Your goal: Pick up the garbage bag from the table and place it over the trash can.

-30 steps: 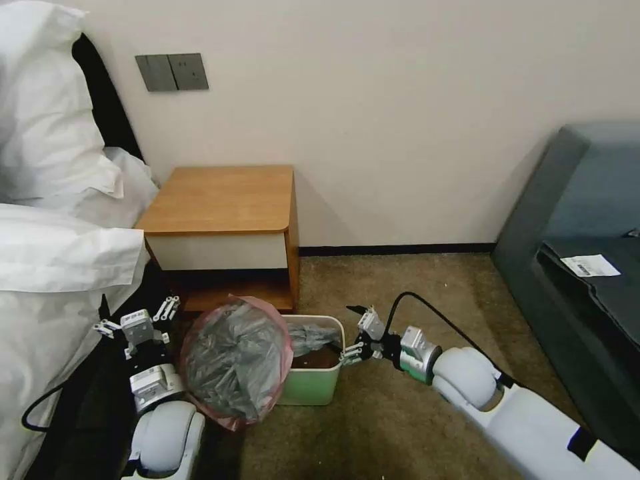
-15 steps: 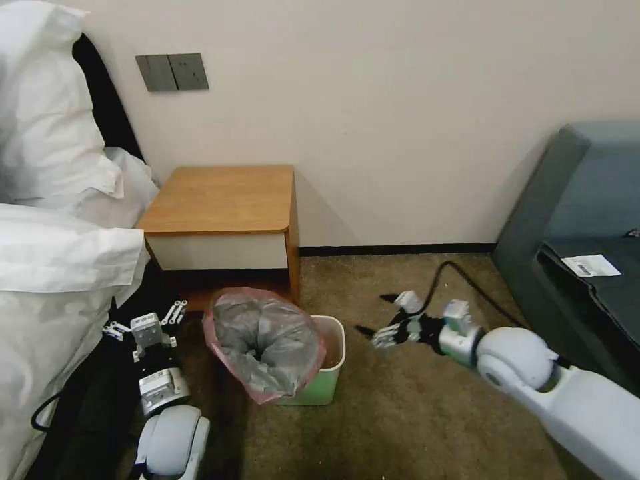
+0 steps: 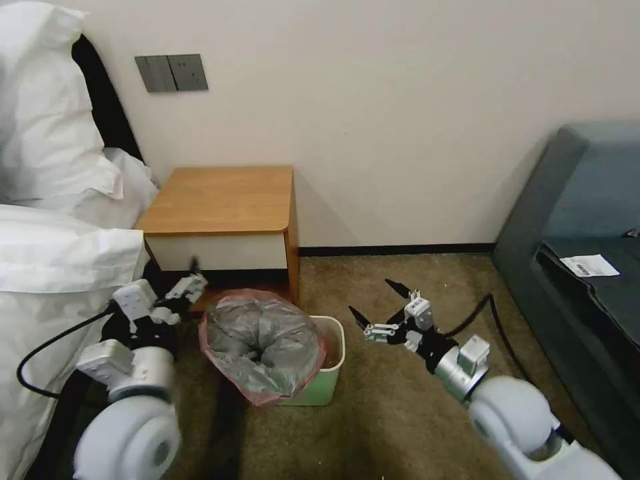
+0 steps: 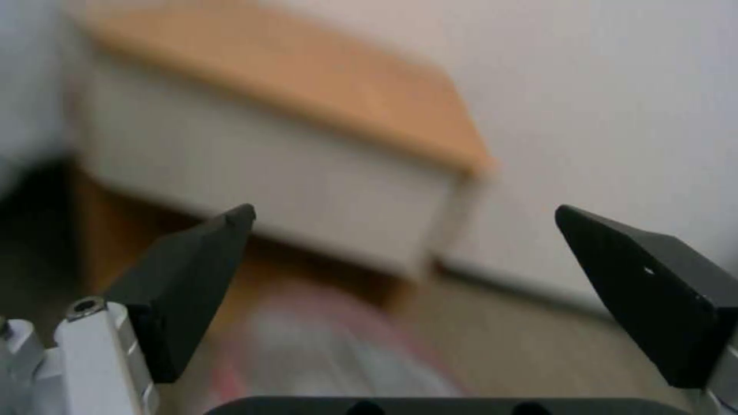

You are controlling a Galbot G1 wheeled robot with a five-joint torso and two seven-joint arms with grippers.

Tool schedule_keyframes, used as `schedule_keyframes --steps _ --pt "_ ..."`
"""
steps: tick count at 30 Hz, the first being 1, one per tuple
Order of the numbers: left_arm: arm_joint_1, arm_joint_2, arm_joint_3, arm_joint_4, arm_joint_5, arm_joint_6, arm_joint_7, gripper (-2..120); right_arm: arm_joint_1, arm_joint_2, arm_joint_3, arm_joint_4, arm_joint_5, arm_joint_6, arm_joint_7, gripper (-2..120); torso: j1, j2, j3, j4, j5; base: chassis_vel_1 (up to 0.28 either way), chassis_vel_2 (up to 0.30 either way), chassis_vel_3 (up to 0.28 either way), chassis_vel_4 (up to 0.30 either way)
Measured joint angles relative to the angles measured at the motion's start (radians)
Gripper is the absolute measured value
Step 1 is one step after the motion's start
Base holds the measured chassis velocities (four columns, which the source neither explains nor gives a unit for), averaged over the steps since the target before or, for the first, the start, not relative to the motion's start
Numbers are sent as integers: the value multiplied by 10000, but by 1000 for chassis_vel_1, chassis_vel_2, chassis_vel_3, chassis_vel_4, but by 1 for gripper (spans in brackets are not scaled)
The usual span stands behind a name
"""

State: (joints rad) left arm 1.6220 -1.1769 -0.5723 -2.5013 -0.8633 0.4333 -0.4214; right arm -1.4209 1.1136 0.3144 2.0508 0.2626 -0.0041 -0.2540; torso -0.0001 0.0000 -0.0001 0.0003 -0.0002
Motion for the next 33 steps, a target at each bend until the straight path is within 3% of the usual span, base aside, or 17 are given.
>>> schedule_keyframes --steps 1,4,9,12,21,33 --pt "0 0 0 0 0 0 0 98 0 0 0 0 0 0 0 100 0 0 0 0 0 0 0 0 0" --pt "-7 78 146 229 -372 340 781 97 -191 368 -140 -167 -50 303 32 100 0 0 0 -3 1 0 0 0 0" --pt "-285 -179 265 639 -259 1033 747 97 -353 493 -267 -187 -10 430 39 100 0 0 0 -2 0 0 0 0 0" --pt "-714 -575 263 1421 -587 1995 738 98 -377 571 -381 -199 69 504 19 100 0 0 1 -3 0 0 0 0 0" --pt "-683 -853 201 2761 70 1754 417 100 -356 597 -453 -239 187 476 -3 100 0 0 1 -2 2 0 0 0 0" --pt "-875 -1057 281 3572 506 1786 388 98 -439 761 -555 -316 25 630 -63 100 1 0 1 -3 2 0 0 0 0"
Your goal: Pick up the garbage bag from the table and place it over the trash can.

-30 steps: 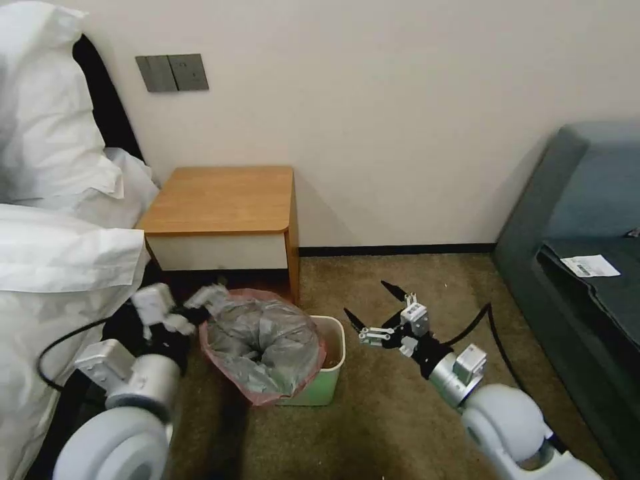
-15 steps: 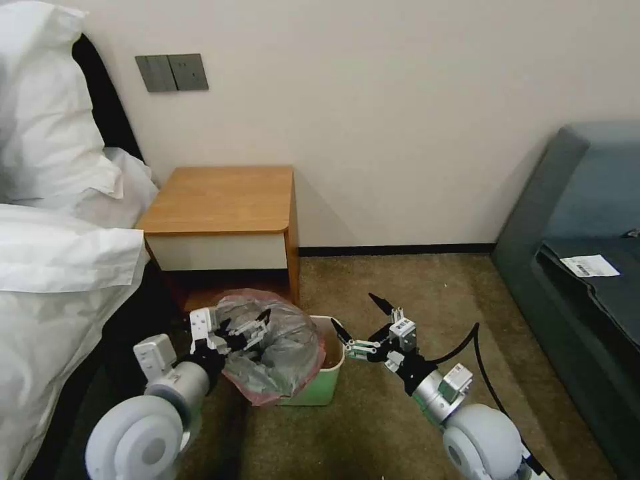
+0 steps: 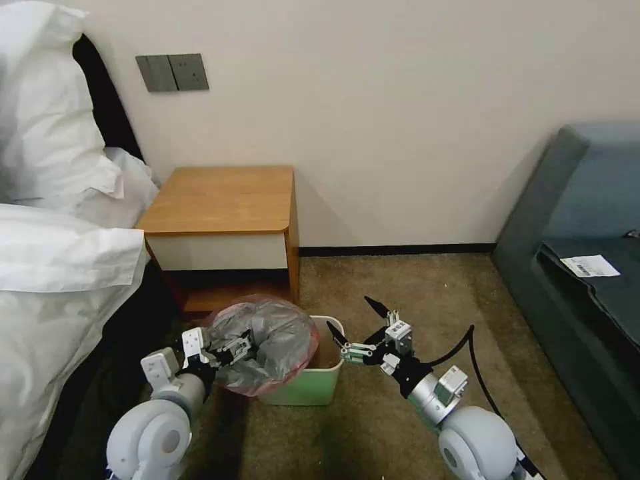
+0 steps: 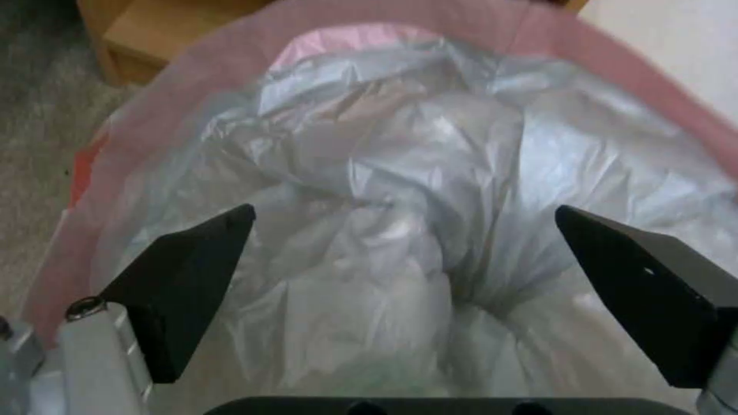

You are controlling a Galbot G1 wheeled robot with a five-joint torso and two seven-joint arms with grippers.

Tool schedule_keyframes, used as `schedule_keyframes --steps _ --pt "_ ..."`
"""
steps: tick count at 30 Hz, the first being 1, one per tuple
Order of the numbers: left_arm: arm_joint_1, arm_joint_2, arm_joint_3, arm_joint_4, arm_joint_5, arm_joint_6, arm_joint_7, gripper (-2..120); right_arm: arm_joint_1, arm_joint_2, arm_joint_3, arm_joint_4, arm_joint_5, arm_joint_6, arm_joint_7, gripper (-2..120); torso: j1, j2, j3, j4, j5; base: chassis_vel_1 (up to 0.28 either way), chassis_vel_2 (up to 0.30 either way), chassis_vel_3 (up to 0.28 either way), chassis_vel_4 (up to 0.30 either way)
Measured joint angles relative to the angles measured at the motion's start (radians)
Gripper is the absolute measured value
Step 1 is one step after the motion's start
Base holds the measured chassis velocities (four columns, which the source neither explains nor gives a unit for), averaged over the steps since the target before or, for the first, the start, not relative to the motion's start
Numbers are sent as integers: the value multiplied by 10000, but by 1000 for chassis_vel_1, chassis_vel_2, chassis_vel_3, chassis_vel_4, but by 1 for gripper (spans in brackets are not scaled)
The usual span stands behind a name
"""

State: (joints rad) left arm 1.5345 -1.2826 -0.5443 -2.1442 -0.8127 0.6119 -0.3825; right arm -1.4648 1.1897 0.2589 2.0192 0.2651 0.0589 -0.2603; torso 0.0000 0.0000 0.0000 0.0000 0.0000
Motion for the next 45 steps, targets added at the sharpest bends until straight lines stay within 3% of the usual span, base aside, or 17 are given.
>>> schedule_keyframes --steps 12,17,24,28,32,37,39,42,45 --pt "-377 -217 209 410 1068 442 163 97 -90 74 69 -123 -129 256 -89 100 0 0 0 0 0 0 0 0 0" --pt "-539 -256 180 407 1041 1185 18 78 -109 40 126 -88 -128 272 -92 100 0 0 0 0 0 0 0 0 0" --pt "-734 -289 139 558 987 1273 -46 74 -204 42 204 -45 -123 353 -105 100 1 0 0 0 1 0 0 0 0" --pt "-883 -337 142 756 969 1275 97 63 -238 105 195 -46 -132 398 -116 100 1 0 0 0 0 0 0 0 0" --pt "-920 -364 220 969 1098 1271 506 44 -243 131 170 51 -157 400 -124 100 2 0 0 -1 0 0 0 0 0" --pt "-845 -416 305 1027 1309 1261 551 31 -274 123 229 129 -159 401 -126 100 1 0 0 0 0 0 0 0 0" --pt "-846 -441 309 1041 1344 1254 442 20 -306 117 271 136 -161 433 -126 100 1 -1 0 0 0 0 0 0 0" --pt "-842 -441 284 1034 1382 1254 378 12 -327 148 279 155 -173 448 -128 100 1 0 0 -1 0 0 0 0 0" --pt "-824 -442 243 983 1415 1254 271 11 -340 196 264 186 -206 463 -128 100 1 0 0 0 0 0 0 0 0"
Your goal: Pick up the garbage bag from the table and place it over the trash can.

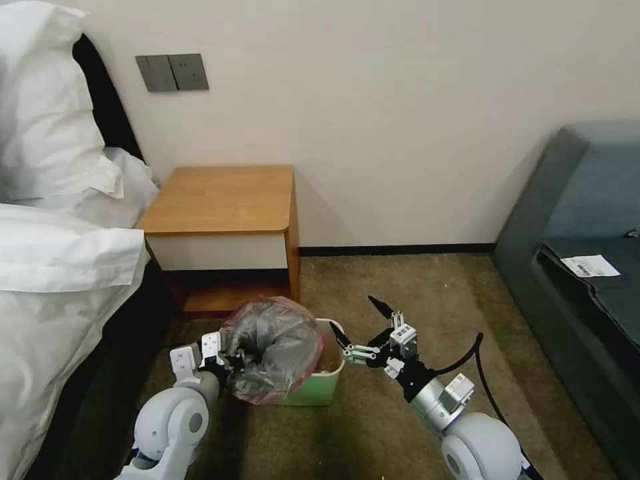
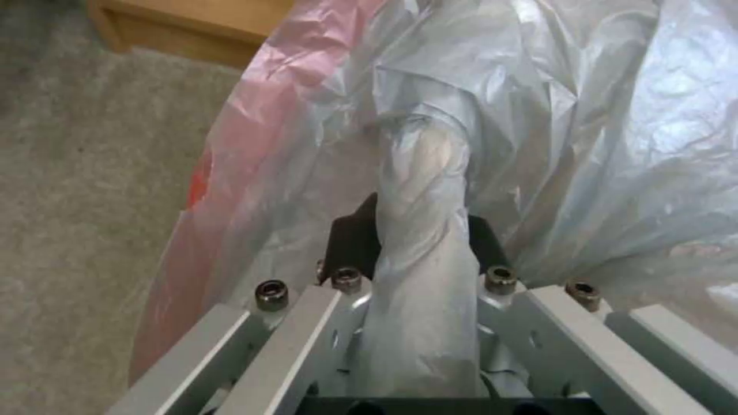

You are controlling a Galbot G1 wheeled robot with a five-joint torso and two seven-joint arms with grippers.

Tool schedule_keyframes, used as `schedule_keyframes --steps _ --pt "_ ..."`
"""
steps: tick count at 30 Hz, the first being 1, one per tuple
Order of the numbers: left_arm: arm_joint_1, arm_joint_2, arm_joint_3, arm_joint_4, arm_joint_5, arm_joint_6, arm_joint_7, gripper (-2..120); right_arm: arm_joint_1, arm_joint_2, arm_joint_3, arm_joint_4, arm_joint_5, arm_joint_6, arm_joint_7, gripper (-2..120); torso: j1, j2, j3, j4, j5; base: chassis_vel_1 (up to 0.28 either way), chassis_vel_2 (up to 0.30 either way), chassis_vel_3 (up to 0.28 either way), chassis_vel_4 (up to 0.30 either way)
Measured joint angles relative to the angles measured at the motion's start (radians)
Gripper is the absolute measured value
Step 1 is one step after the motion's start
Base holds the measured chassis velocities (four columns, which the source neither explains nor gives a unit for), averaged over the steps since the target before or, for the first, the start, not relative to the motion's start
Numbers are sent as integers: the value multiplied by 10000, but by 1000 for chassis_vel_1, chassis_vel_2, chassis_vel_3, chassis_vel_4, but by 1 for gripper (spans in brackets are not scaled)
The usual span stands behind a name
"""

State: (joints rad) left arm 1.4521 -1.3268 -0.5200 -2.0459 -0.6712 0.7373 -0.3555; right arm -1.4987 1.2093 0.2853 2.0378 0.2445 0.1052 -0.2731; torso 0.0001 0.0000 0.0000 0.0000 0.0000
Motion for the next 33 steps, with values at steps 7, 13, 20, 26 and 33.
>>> schedule_keyframes --steps 7,13,20,26,33 --pt "327 -290 -62 -319 374 -196 -389 11 -113 88 -80 238 -111 20 -14 100 0 -1 0 -1 0 0 0 0 0" --pt "1158 -830 -61 -974 1141 -1923 -361 11 -458 149 -617 1266 459 -385 443 100 0 0 0 1 0 0 0 0 0" --pt "1841 -1170 -237 -1728 1994 -5447 548 11 -565 99 -1438 2812 2352 -2323 1766 100 0 0 -1 -1 -1 0 0 0 0" --pt "2106 -948 -258 -1904 2129 -6901 1591 11 141 -378 -895 2707 1497 -2379 1147 100 -1 0 0 1 2 0 0 0 0" --pt "2172 -993 -91 -1875 2223 -7761 2372 11 469 -889 -1029 3032 4437 -2742 1323 100 -1 0 0 -1 1 0 0 0 0"
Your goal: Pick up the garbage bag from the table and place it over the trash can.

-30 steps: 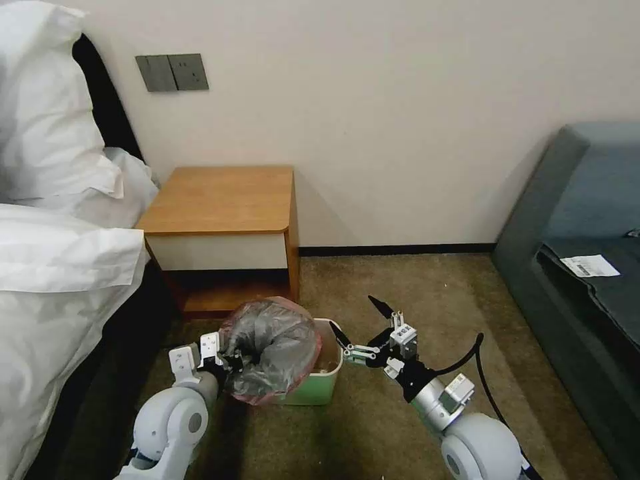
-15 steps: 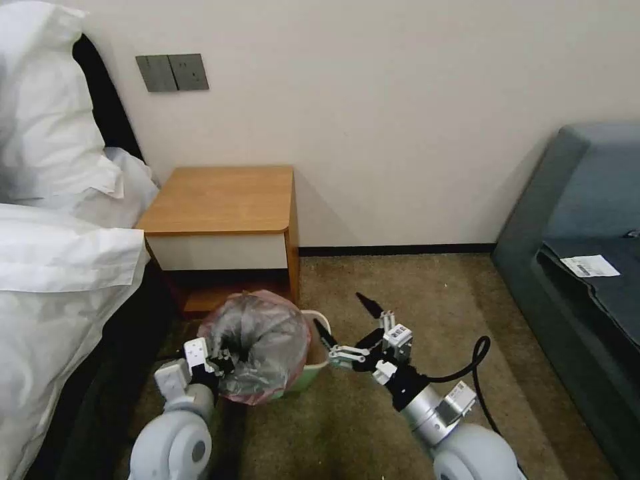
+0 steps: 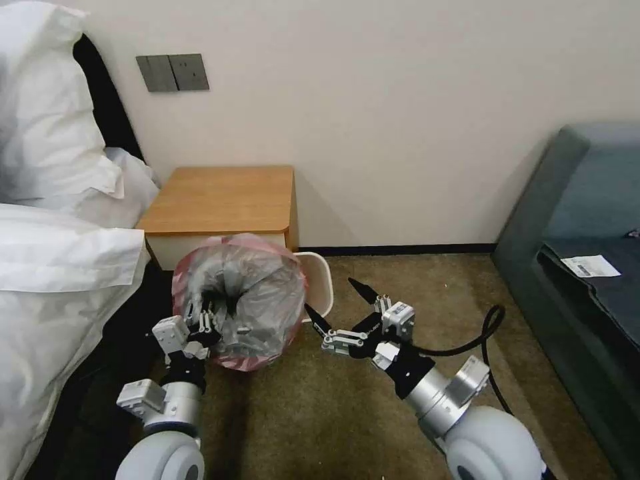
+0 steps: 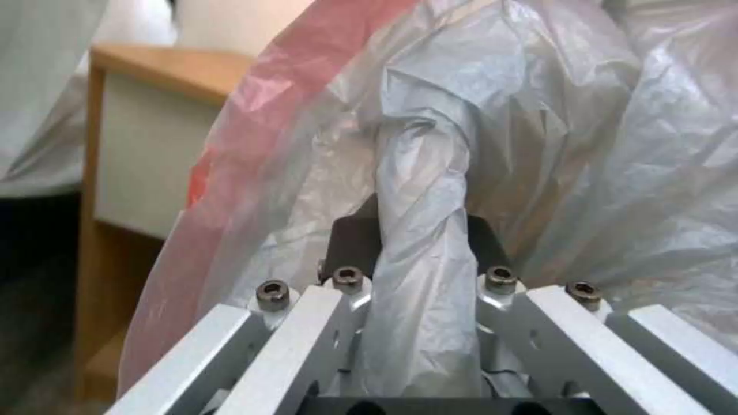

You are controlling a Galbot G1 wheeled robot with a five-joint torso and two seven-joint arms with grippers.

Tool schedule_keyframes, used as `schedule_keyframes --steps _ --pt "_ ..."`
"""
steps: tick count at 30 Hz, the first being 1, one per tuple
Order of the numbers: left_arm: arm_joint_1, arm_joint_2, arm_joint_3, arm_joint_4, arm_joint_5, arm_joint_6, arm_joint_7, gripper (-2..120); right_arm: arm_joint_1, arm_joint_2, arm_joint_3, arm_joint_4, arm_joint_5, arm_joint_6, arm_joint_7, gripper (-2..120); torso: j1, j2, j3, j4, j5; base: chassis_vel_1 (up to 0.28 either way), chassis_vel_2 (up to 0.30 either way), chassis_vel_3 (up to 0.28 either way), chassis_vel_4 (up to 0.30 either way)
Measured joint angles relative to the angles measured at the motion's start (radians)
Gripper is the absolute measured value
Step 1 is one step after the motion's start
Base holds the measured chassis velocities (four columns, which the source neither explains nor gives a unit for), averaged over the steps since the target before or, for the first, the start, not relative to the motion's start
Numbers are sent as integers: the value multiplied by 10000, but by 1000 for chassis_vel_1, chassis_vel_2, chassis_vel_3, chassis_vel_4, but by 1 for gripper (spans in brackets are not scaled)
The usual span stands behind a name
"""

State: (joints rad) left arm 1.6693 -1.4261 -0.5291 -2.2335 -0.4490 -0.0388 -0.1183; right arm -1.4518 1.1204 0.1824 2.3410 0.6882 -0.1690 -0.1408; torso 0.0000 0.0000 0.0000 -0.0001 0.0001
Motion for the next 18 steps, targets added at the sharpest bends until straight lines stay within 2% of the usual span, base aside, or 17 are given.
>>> schedule_keyframes --steps 18 --pt "246 -236 93 186 402 -567 657 11 2151 -432 -819 -1495 692 -631 635 100 0 0 1 2 -1 0 0 0 0"
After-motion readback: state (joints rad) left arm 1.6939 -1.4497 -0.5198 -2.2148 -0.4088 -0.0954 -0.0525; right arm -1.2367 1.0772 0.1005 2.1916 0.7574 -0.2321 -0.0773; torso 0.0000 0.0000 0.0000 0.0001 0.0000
